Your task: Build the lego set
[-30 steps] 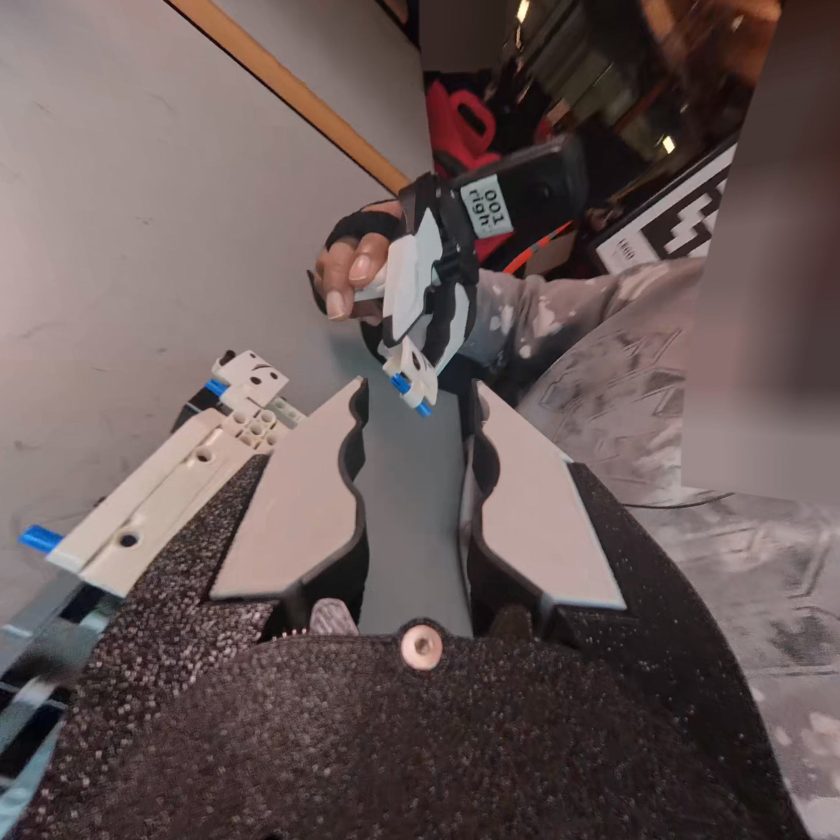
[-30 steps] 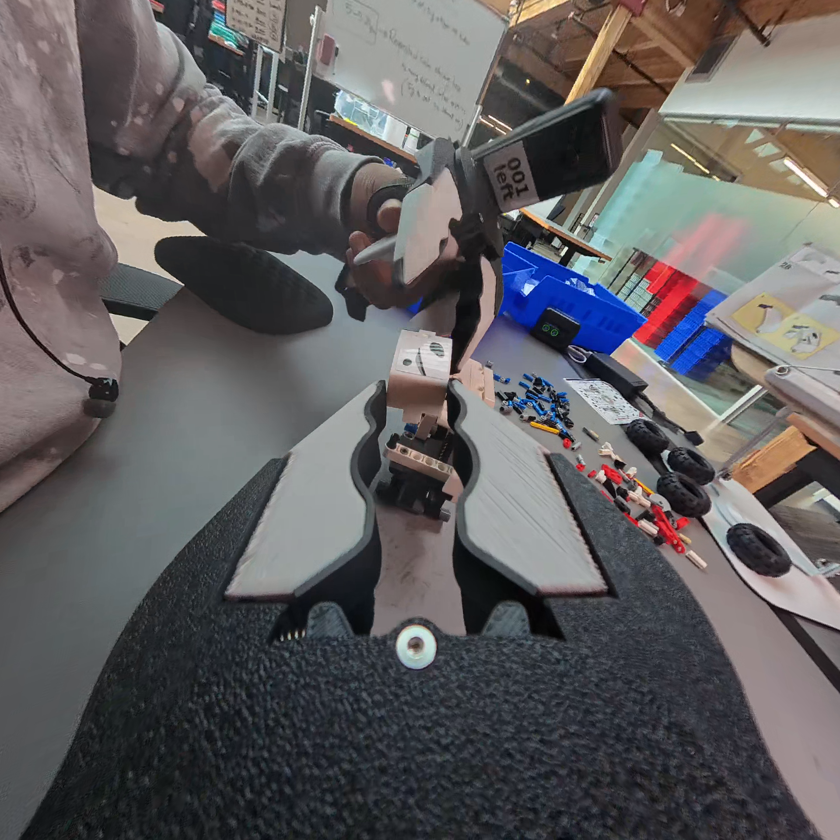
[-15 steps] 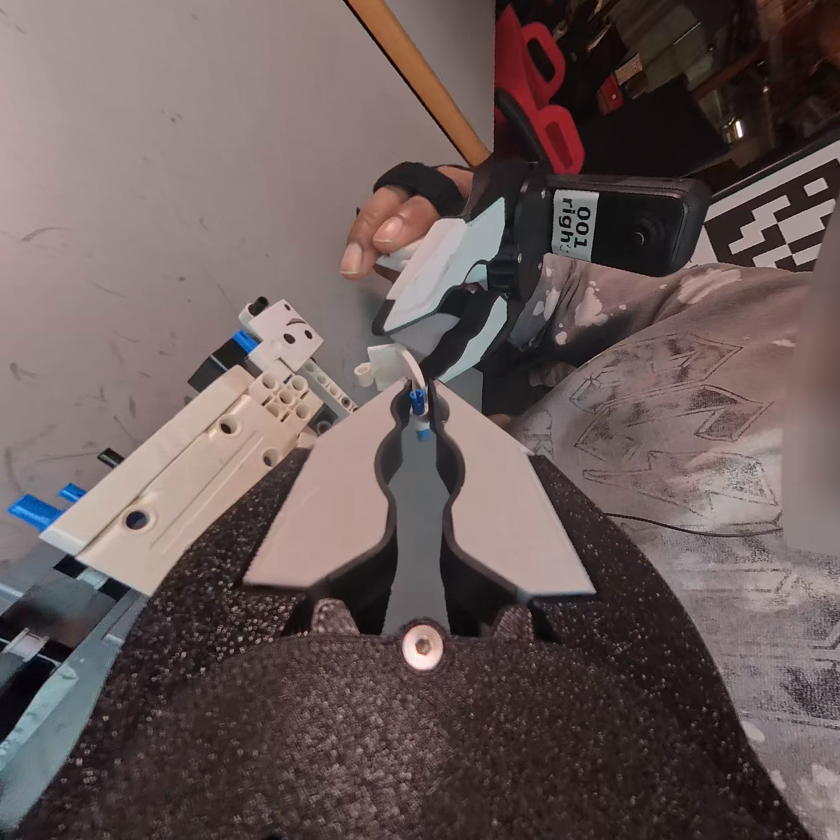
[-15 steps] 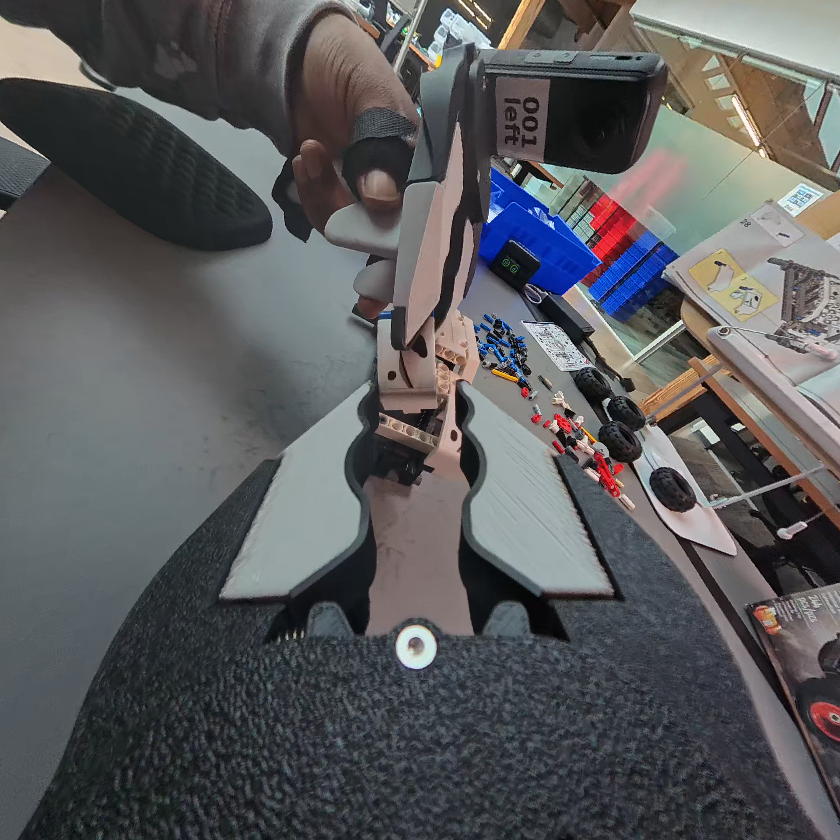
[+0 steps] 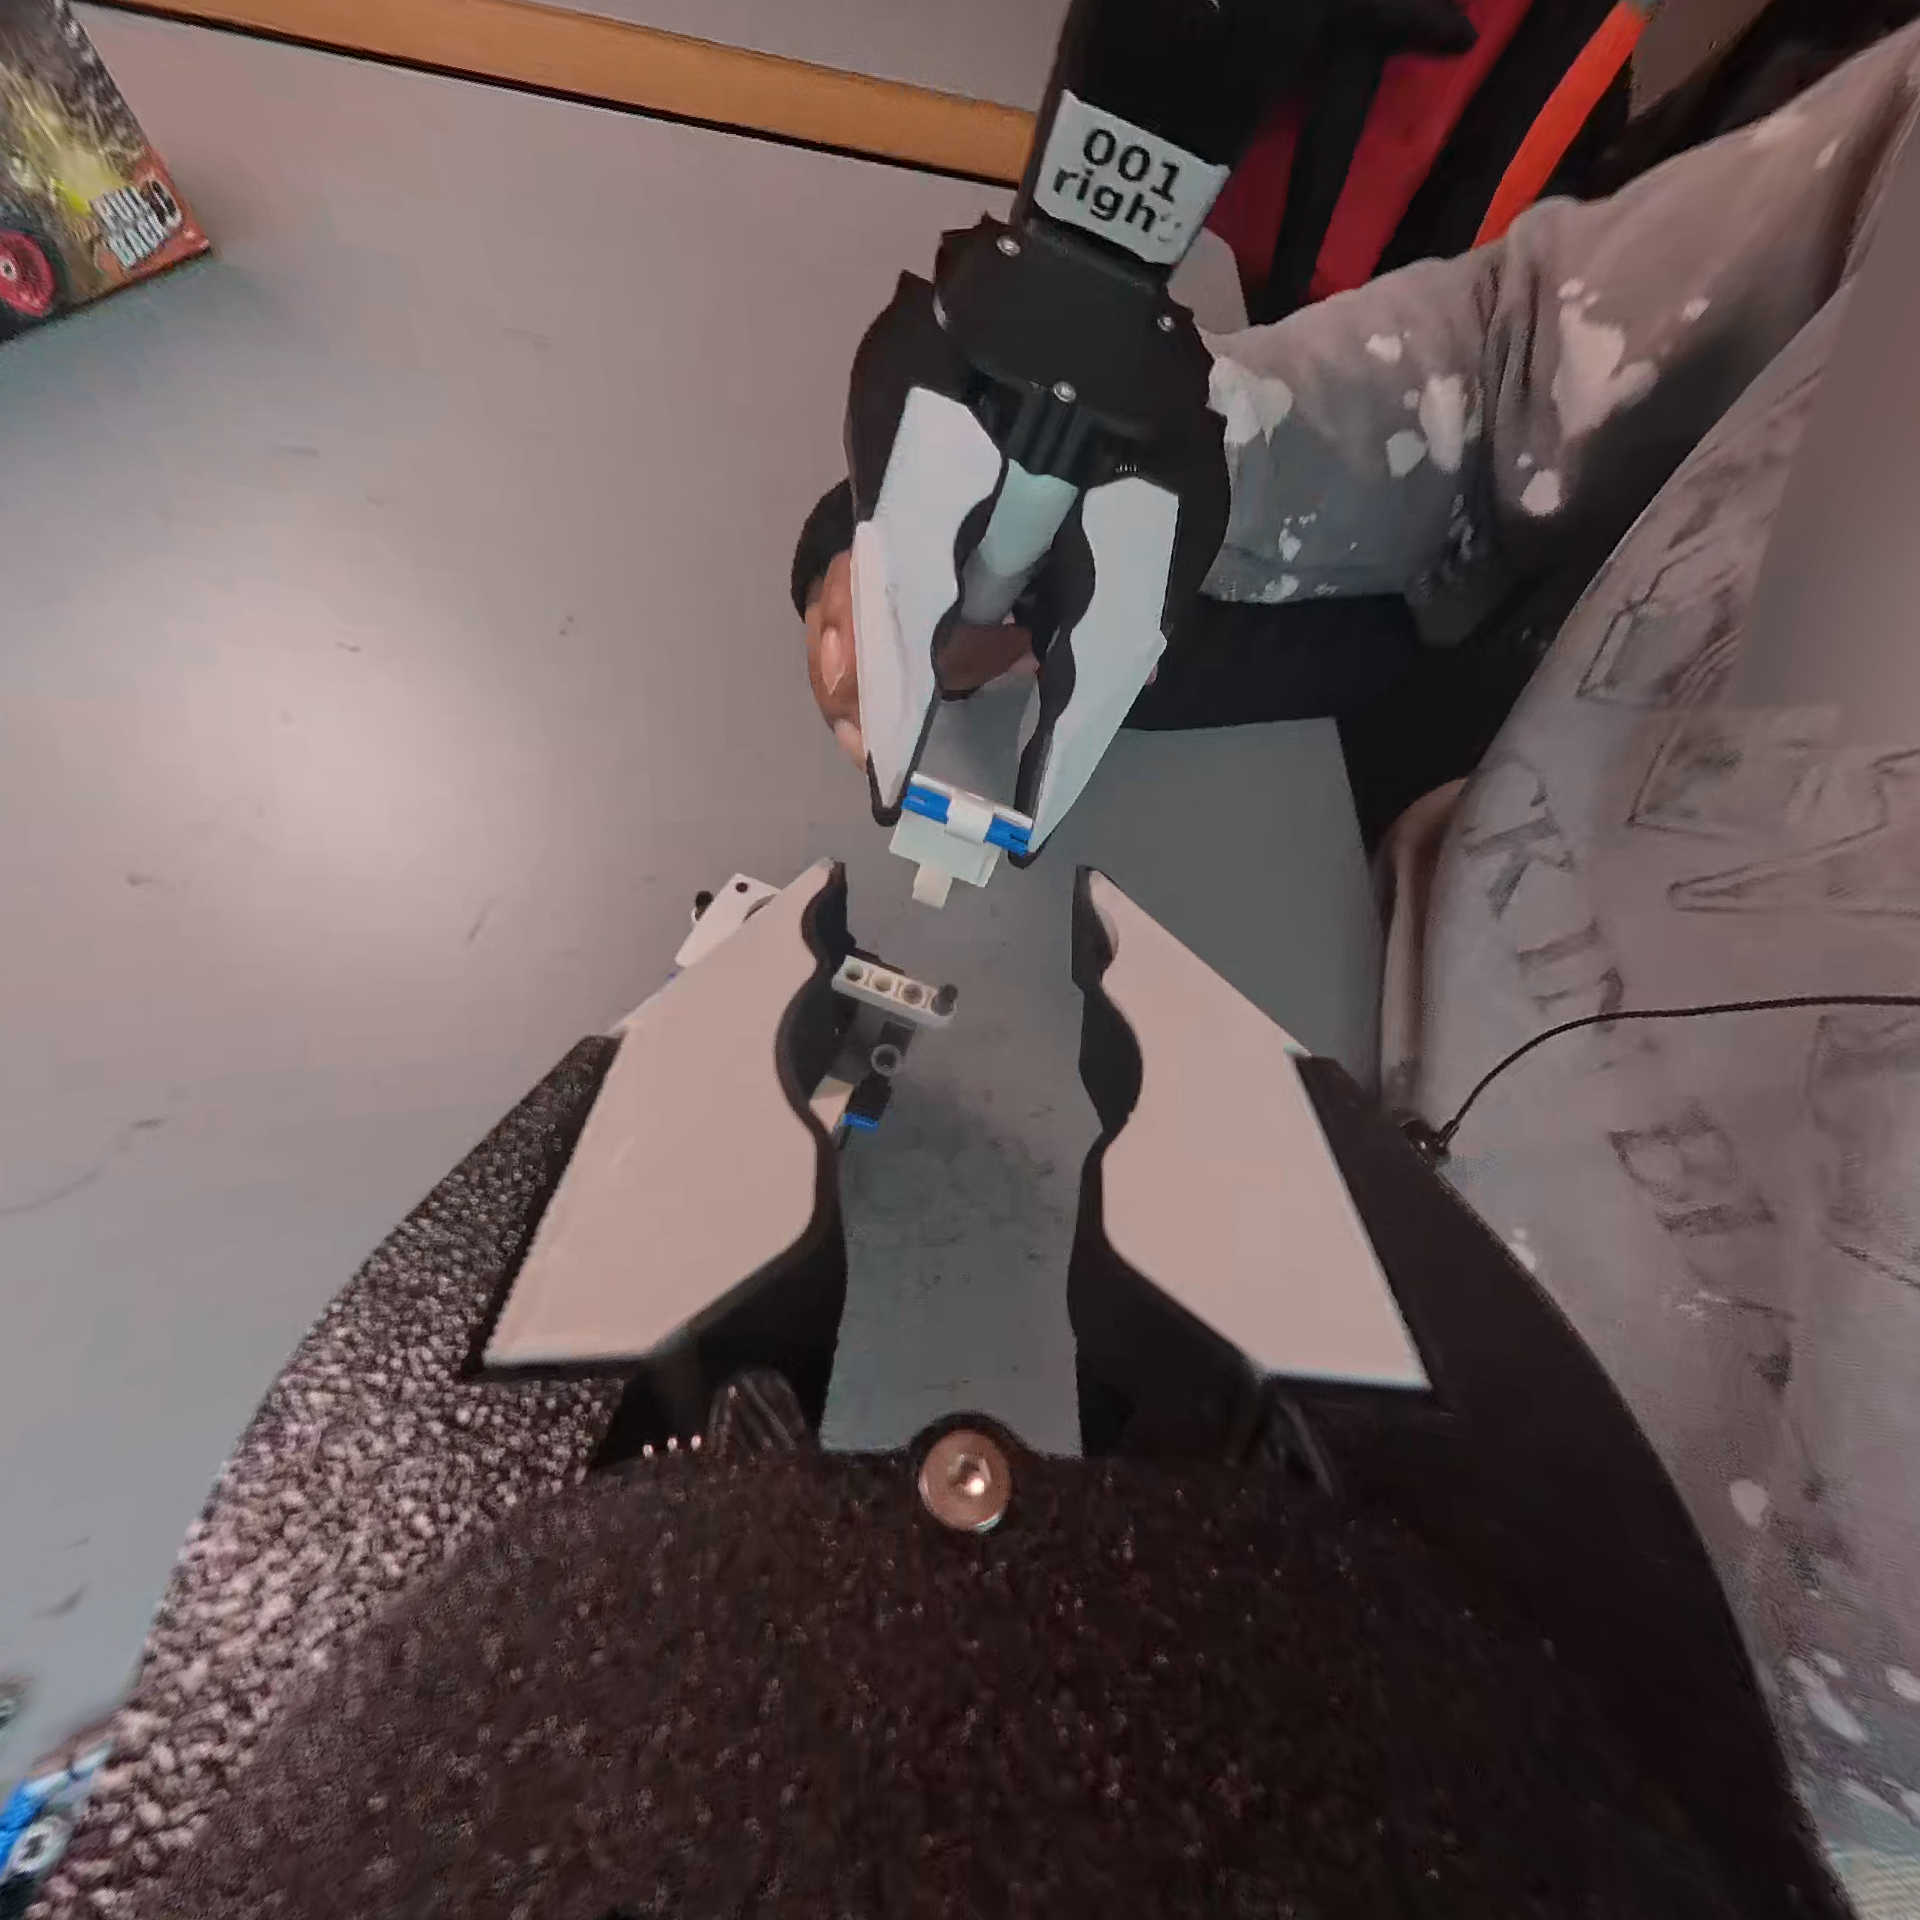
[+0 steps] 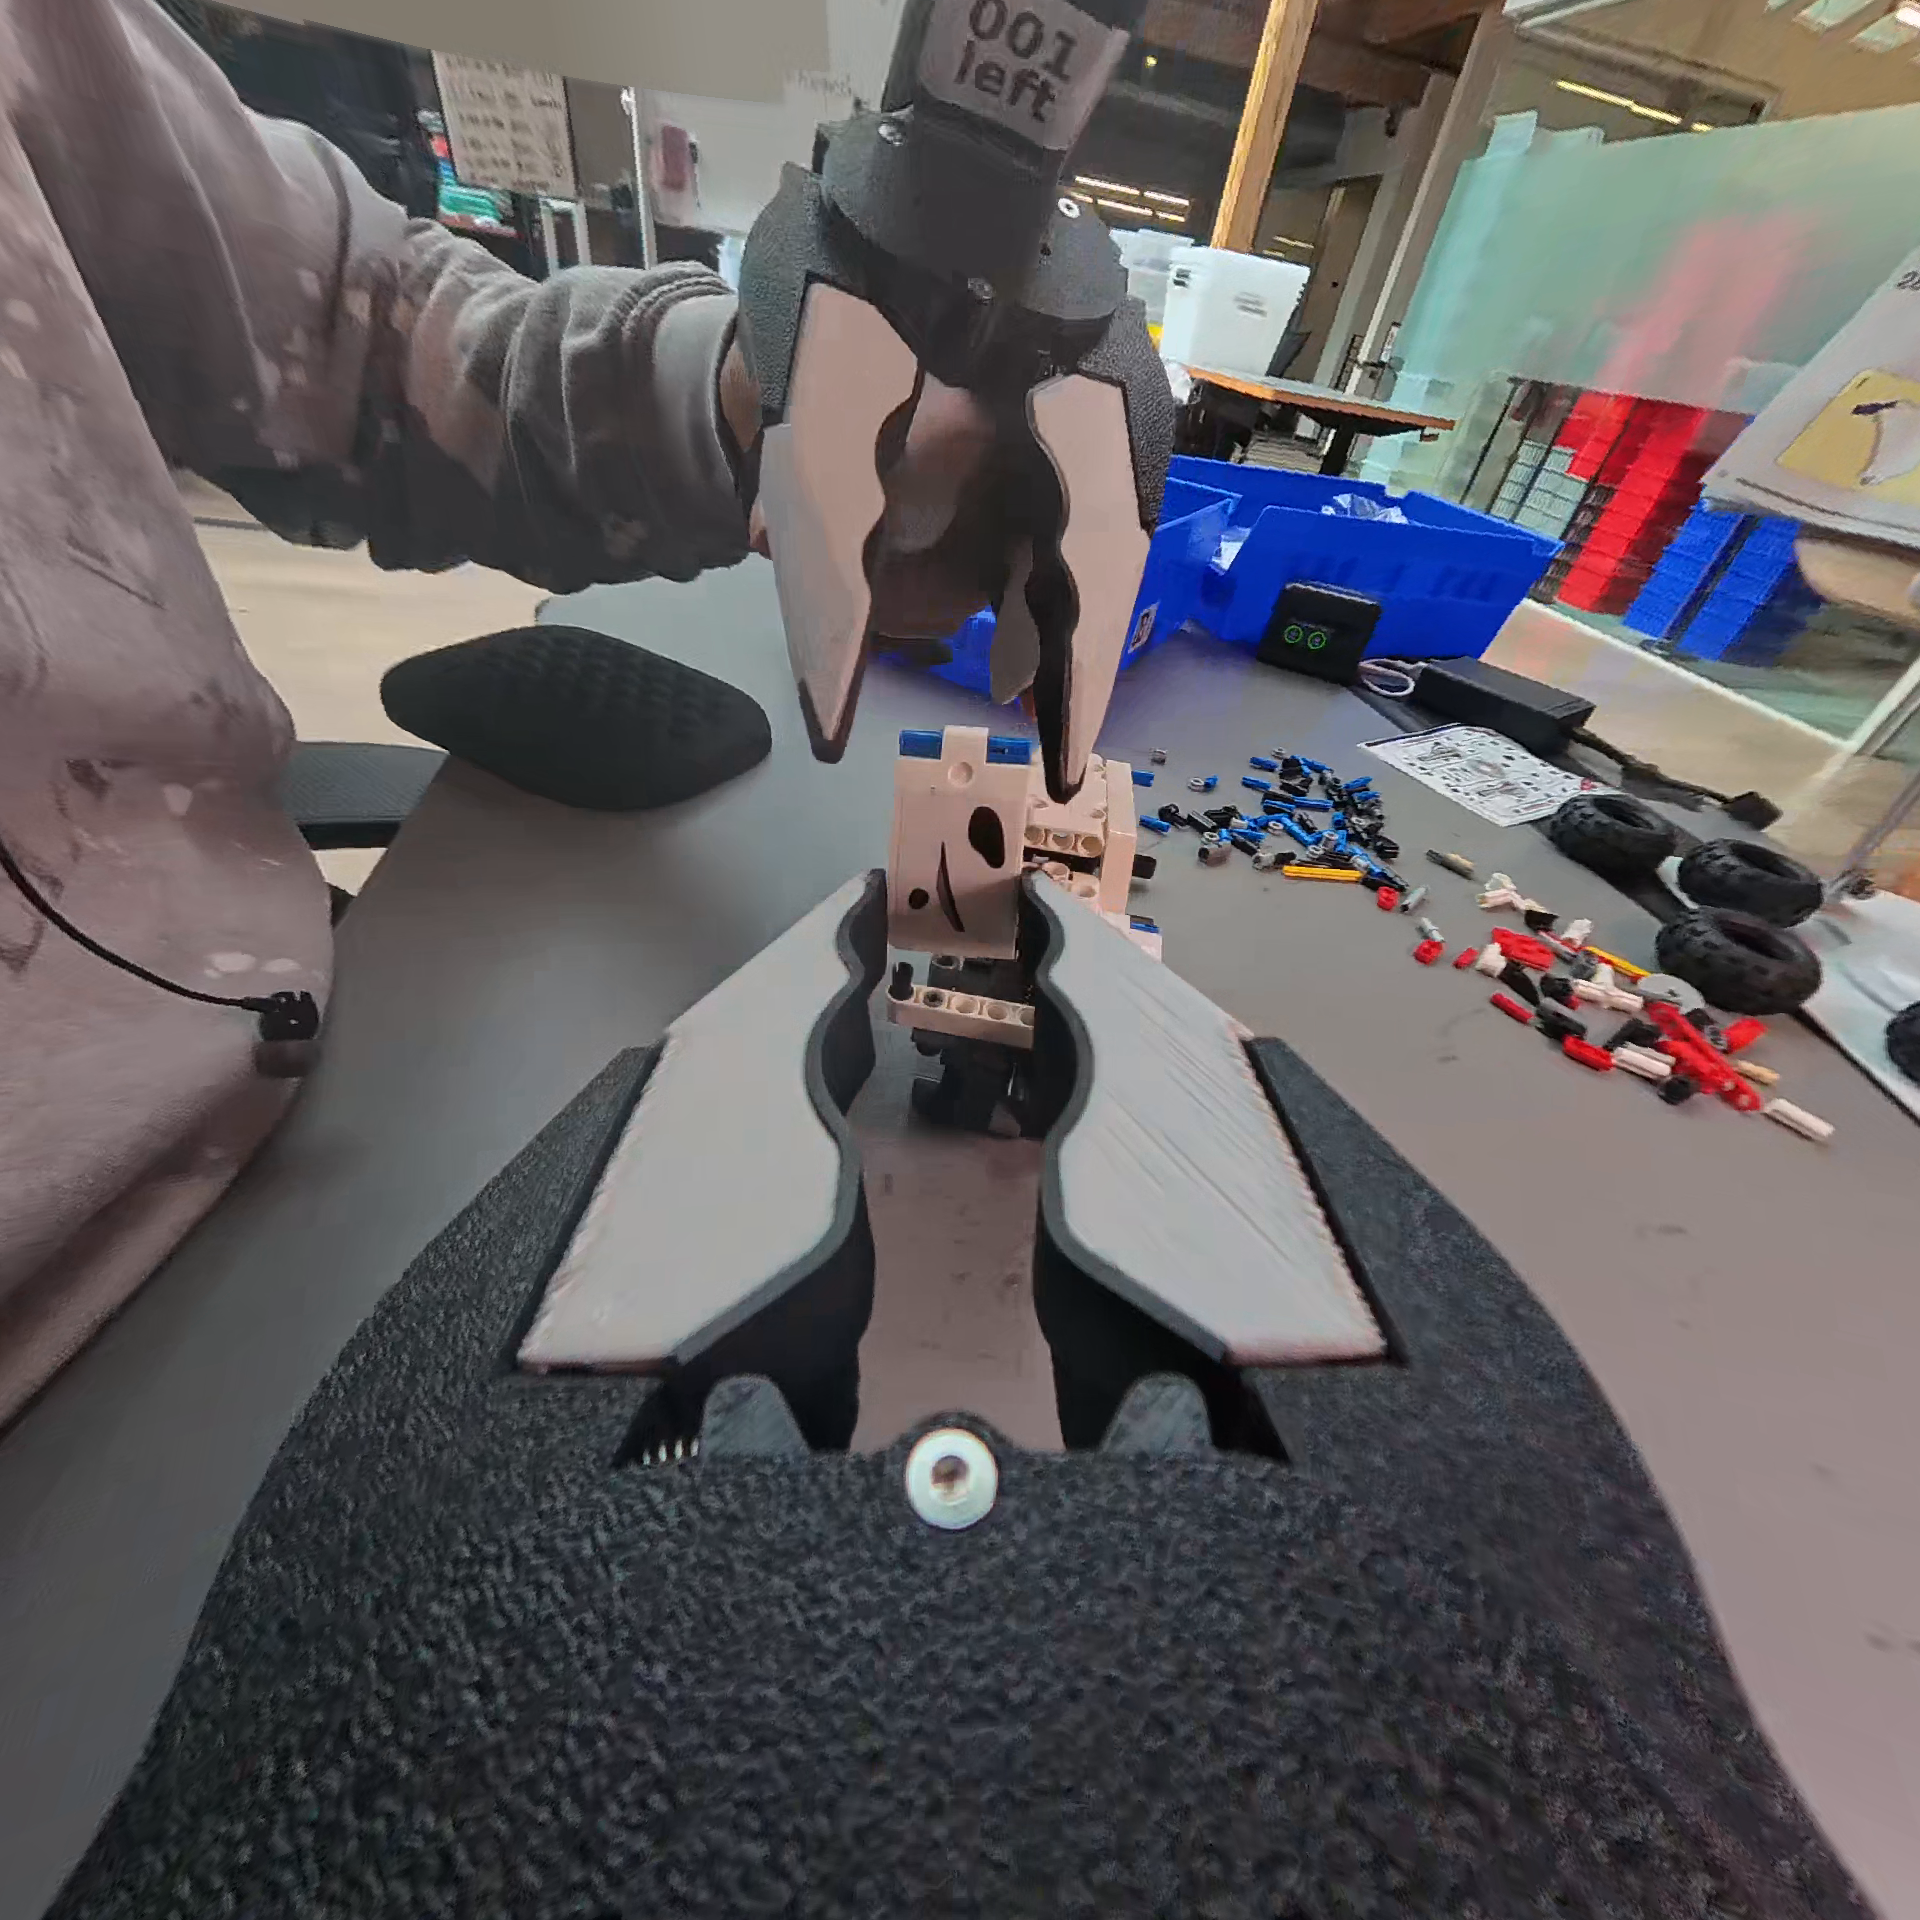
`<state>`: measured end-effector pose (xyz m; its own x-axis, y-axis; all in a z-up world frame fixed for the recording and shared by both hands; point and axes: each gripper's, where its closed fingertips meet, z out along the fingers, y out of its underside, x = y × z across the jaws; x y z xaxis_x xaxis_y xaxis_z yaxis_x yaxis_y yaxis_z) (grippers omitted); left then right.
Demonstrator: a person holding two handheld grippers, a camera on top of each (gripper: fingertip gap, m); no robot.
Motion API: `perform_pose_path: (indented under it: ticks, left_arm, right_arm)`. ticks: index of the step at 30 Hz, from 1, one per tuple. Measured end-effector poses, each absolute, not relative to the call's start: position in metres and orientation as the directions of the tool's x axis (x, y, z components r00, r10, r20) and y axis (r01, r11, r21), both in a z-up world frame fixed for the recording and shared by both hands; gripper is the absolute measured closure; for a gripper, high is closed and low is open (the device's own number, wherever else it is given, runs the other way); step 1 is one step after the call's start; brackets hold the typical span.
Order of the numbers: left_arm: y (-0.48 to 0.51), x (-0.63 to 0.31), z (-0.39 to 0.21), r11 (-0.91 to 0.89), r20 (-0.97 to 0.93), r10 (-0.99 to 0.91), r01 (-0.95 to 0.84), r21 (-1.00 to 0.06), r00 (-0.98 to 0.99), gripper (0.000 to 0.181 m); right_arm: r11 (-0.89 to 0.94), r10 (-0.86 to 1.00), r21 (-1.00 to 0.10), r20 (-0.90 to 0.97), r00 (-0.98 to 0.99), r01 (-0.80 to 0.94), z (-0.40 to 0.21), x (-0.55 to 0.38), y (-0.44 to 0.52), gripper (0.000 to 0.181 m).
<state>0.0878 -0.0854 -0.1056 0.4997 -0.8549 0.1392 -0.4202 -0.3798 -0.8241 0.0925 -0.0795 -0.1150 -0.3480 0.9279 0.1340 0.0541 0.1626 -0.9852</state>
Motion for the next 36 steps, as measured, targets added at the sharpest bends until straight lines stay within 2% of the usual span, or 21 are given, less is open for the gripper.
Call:
perform_pose_path:
  ticks: [4,5,7,16,18,20,24,30,36]
  left_arm:
    - [-0.082,0.098,-0.106,-0.3,0.062,-0.894,-0.49,-0.818,0.445,0.133]
    - [-0.082,0.101,-0.107,-0.298,0.066,-0.902,-0.505,-0.81,0.426,0.136]
    - [-0.081,0.102,-0.112,-0.284,0.053,-0.917,-0.551,-0.785,0.396,0.156]
    - [-0.076,0.093,-0.127,-0.3,0.069,-0.924,-0.601,-0.741,0.375,0.156]
    - [-0.078,0.09,-0.133,-0.301,0.053,-0.922,-0.626,-0.72,0.382,0.156]
    - [-0.081,0.089,-0.139,-0.298,0.043,-0.924,-0.646,-0.703,0.38,0.156]
    - [-0.085,0.092,-0.143,-0.271,0.022,-0.933,-0.664,-0.697,0.358,0.156]
    - [-0.087,0.089,-0.149,-0.19,-0.065,-0.948,-0.722,-0.666,0.311,0.156]
    - [-0.087,0.08,-0.155,-0.115,-0.16,-0.953,-0.799,-0.591,0.256,0.156]
  right_arm:
    - [0.101,0.92,-0.992,0.066,-0.387,0.07,-0.116,0.092,-0.084,0.157]
    - [0.098,0.92,-0.993,0.063,-0.388,0.071,-0.116,0.092,-0.084,0.157]
    - [0.092,0.921,-0.993,0.058,-0.386,0.07,-0.116,0.092,-0.085,0.157]
    - [0.198,0.928,-0.97,0.14,-0.345,0.139,-0.128,0.094,-0.074,0.157]
    - [0.22,0.922,-0.963,0.152,-0.356,0.157,-0.132,0.096,-0.075,0.165]
    - [0.245,0.918,-0.952,0.165,-0.362,0.185,-0.138,0.095,-0.076,0.164]
    - [0.309,0.899,-0.911,0.185,-0.397,0.274,-0.159,0.097,-0.079,0.159]
    - [0.333,0.914,-0.862,0.197,-0.353,0.381,-0.18,0.093,-0.06,0.142]
    - [0.339,0.908,-0.852,0.184,-0.377,0.4,-0.187,0.083,-0.059,0.134]
